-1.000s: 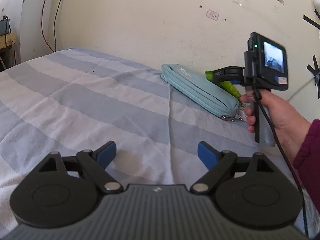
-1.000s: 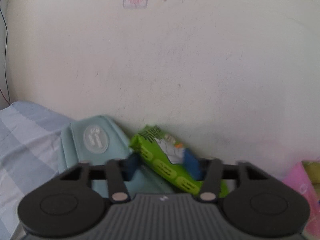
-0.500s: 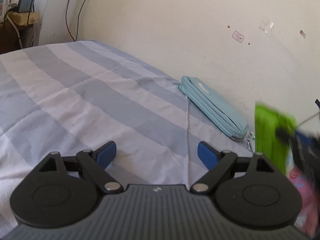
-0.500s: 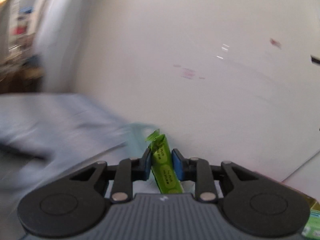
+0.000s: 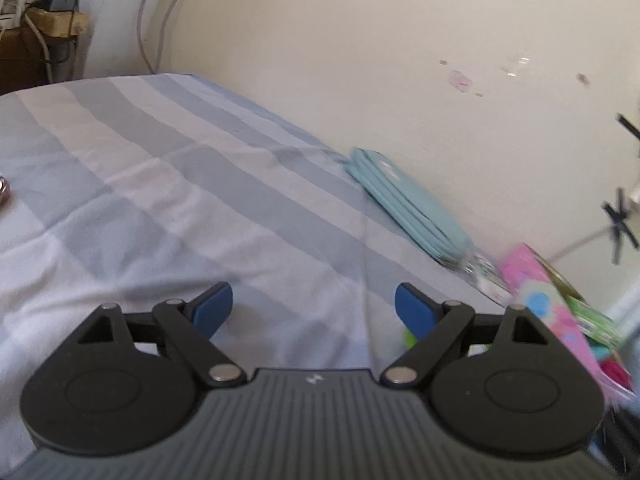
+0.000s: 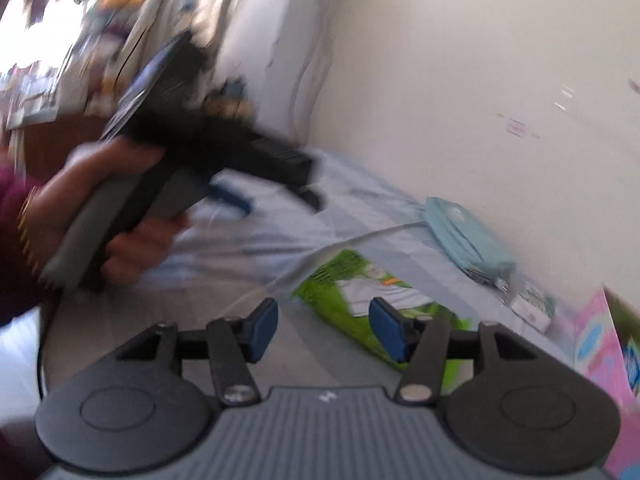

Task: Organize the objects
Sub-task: 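Close the left gripper on the snack bag beside the right gripper, then lower the snack bag into the tin and open both grippers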

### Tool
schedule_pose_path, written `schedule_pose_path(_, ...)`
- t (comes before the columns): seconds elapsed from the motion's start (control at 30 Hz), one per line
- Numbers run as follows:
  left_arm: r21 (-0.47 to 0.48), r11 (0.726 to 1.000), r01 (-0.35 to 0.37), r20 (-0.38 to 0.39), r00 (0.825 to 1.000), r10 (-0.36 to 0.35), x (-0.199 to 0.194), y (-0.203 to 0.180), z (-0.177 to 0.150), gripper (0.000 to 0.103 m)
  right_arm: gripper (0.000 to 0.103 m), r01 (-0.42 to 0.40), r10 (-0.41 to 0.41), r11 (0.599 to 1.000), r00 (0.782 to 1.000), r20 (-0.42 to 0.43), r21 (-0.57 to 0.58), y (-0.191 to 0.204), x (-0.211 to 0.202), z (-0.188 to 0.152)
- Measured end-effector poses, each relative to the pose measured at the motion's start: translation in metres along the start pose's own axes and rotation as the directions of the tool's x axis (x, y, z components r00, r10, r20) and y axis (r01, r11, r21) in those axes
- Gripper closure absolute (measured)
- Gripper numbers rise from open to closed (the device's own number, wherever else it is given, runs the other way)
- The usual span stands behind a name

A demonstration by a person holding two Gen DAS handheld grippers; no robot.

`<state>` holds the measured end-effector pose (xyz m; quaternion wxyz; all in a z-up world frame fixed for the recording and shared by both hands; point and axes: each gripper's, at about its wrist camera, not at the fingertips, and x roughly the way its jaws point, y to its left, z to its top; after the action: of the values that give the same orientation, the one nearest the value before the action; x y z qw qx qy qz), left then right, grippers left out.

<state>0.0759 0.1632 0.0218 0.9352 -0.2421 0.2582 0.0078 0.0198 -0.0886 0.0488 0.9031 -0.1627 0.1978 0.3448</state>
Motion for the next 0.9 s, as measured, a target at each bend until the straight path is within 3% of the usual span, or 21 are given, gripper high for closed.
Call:
schedule_pose_path(0.13,0.024,0.996,0.082,-0.041,0.996,-0.081,-0.012,-0.016,-0.007,0.014,0.048,0.042,-0.035,0.954,0.999,-0.030,0.296,-0.056,0.013,0.000)
schedule_pose_path(0.27,0.051,0.990,0.133,-0.110,0.986,-0.127,0.000,-0.035,-0.012,0.015,0.049,0.017,0.028,0.870,0.996,-0.085,0.494,-0.089,0.035,-0.019)
schedule_pose_path(0.43,0.051,0.982,0.183,-0.190,0.967,-0.171,0.021,-0.048,-0.023,0.025,0.049,-0.018,0.088,0.809,0.992,-0.090,0.588,-0.094,0.049,-0.032)
schedule_pose_path(0.5,0.111,0.981,0.156,-0.171,0.976,-0.136,0.021,-0.055,-0.029,0.031,0.055,-0.044,0.111,0.800,0.991,-0.075,0.598,-0.094,0.050,-0.033)
schedule_pose_path(0.53,0.137,0.980,0.145,-0.165,0.979,-0.122,0.021,-0.059,-0.031,0.036,0.066,-0.078,0.144,0.794,0.988,-0.061,0.603,-0.094,0.050,-0.034)
schedule_pose_path(0.6,0.161,0.972,0.171,-0.185,0.973,-0.140,0.020,-0.066,-0.036,0.053,0.069,-0.121,0.187,0.787,0.981,-0.048,0.604,-0.091,0.052,-0.035)
schedule_pose_path(0.63,0.142,0.971,0.191,-0.212,0.964,-0.159,0.022,-0.068,-0.037,0.052,0.070,-0.116,0.180,0.795,0.983,-0.049,0.595,-0.089,0.049,-0.034)
schedule_pose_path(0.67,0.152,0.972,0.178,-0.203,0.968,-0.146,0.018,-0.071,-0.039,0.053,0.070,-0.116,0.180,0.795,0.983,-0.048,0.595,-0.089,0.047,-0.033)
schedule_pose_path(0.9,0.201,0.949,0.244,-0.187,0.960,-0.207,0.001,-0.105,-0.036,0.054,0.071,-0.111,0.133,0.749,0.991,0.016,0.653,-0.108,0.021,-0.039)
